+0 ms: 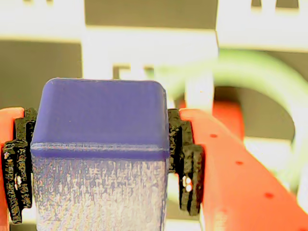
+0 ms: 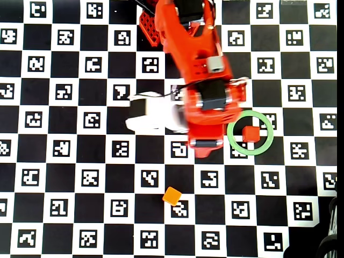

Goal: Grab the red cube then put it in the green circle then put the blue cube on top and finally the orange cube on top

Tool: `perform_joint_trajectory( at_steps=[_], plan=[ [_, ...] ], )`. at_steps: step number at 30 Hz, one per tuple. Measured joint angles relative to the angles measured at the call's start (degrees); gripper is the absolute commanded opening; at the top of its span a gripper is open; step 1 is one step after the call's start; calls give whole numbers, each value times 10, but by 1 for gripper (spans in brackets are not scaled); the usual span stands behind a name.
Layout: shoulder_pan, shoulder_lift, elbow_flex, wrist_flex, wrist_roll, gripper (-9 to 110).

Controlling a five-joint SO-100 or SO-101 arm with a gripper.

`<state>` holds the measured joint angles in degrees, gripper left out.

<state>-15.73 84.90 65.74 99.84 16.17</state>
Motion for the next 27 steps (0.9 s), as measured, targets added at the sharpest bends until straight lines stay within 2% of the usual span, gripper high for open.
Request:
perform_joint_trajectory(
  at_steps=[11,27],
  plan=[
    [-120,-28,0,-14,120,4],
    [-179,-177,-122,-38,200,4]
  ],
)
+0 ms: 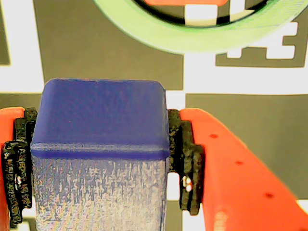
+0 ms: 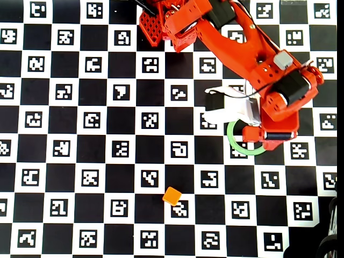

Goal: Grab the red cube then put it in the green circle then put the blue cube on top and finally the orange cube on top

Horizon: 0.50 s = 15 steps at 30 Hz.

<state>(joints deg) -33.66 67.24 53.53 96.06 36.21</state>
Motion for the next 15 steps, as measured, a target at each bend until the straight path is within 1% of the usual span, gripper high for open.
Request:
perform_joint_trajectory(
  at_steps=[6,15],
  plan=[
    [-10,-4,15,-35,1,4],
    [-11,-4,116,-93,33,4]
  ],
)
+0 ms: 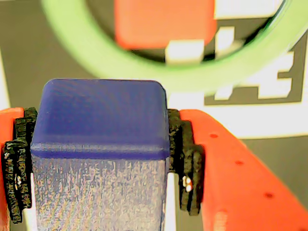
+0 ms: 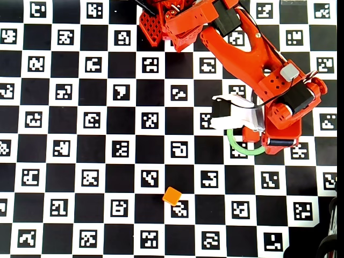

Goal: Grab the red cube then put it in the green circle then put the blue cube on top and finally the orange cube on top

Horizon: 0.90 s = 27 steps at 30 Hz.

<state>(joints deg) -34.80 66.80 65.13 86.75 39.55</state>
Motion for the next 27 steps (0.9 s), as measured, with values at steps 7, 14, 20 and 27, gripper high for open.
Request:
perform_joint_trajectory(
  at_steps=[7,14,20,27],
  plan=[
    [0,36,63,-32,1,4],
    [4,69,66,-36,-11,4],
    [15,102,93,-35,-13,4],
    [17,136,149,-60,-12,4]
  ],
)
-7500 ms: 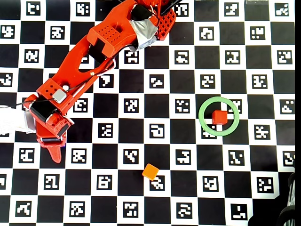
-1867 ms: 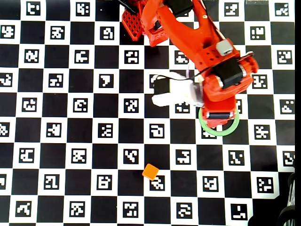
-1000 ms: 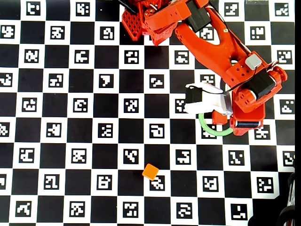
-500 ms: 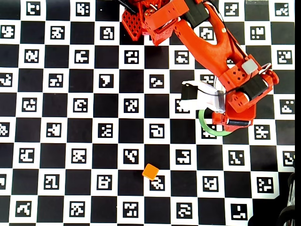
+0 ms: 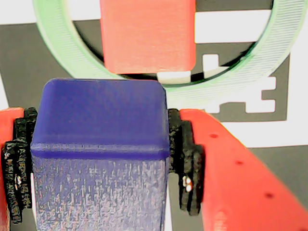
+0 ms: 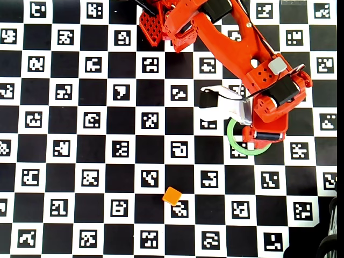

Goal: Grab the red cube then put it in the green circle then put the blue cube on top and finally the orange cube on top

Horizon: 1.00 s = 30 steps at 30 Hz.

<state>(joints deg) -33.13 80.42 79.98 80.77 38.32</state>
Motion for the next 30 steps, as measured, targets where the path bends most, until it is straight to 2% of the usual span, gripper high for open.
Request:
perform_joint_trajectory(
  at_steps=[13,30],
  plan=[
    [0,1,61,-62,-13,4],
    [-33,1,67,-83,-67,3]
  ],
)
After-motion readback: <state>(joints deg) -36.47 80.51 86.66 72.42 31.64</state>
